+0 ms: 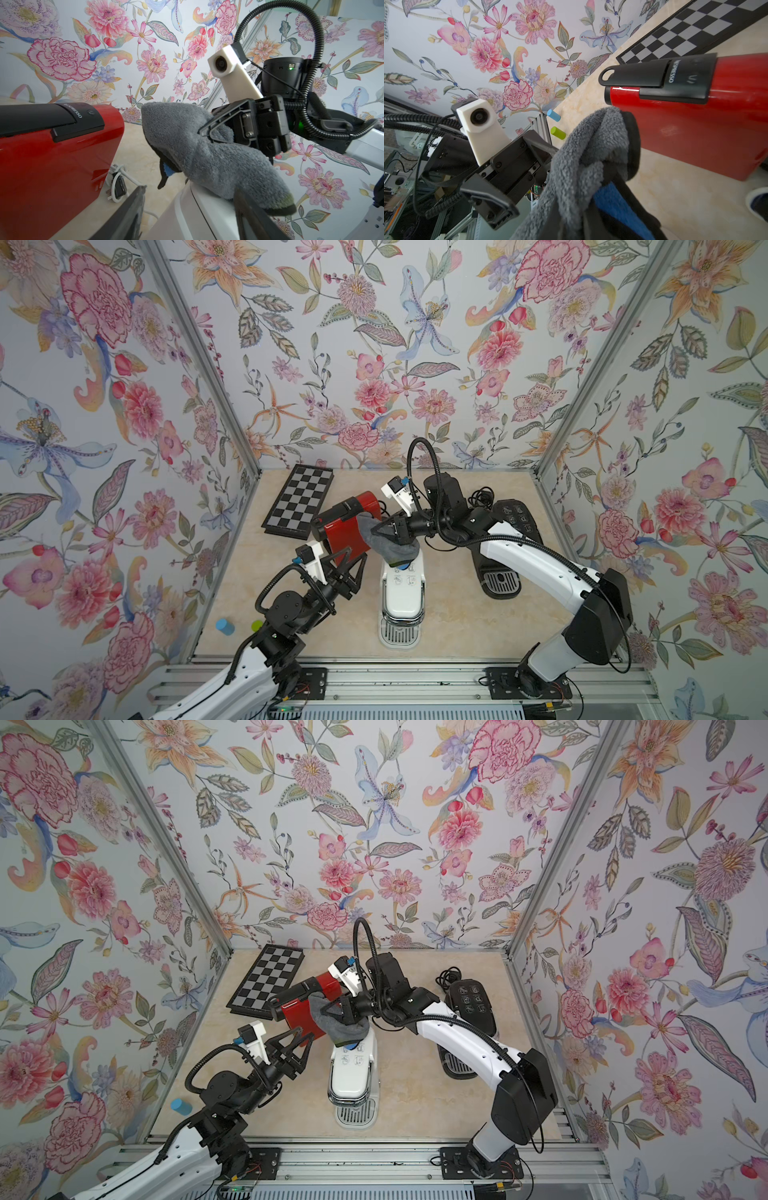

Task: Wipe the surface of a coffee machine
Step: Wipe the dirt from the surface of the coffee machine, then adjust the cleaning item.

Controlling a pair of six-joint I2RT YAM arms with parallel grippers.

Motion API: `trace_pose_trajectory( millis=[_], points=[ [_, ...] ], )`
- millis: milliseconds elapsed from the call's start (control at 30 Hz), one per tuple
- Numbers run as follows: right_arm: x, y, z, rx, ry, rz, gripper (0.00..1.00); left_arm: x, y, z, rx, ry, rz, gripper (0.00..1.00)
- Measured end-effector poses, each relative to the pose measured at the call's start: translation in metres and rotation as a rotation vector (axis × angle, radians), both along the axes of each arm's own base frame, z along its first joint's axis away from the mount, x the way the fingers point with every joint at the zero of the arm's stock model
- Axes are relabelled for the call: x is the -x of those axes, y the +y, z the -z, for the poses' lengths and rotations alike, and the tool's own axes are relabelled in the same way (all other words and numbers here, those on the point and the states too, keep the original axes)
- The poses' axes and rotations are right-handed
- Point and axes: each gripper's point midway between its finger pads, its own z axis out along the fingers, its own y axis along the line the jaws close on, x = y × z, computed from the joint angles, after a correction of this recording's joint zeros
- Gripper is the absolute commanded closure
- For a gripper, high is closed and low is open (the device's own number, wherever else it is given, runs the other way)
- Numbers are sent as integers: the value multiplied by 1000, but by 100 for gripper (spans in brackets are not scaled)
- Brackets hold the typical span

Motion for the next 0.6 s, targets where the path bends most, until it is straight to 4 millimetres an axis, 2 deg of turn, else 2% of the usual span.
trace_pose_trajectory(
  millis=[200,333,467,600],
  points=[
    [-8,3,-12,-56,-3,29,93,3,-26,-7,-11,-21,120,19],
    [-8,6,-21,-92,-10,20,93,-1,-39,-26,-4,-48,160,13],
    [-8,7,-24,-109,-22,15,93,-6,-44,-48,26,-85,167,13],
    [-16,3,-23,-118,-31,37,93,-18,-52,-47,22,-69,164,13]
  ],
)
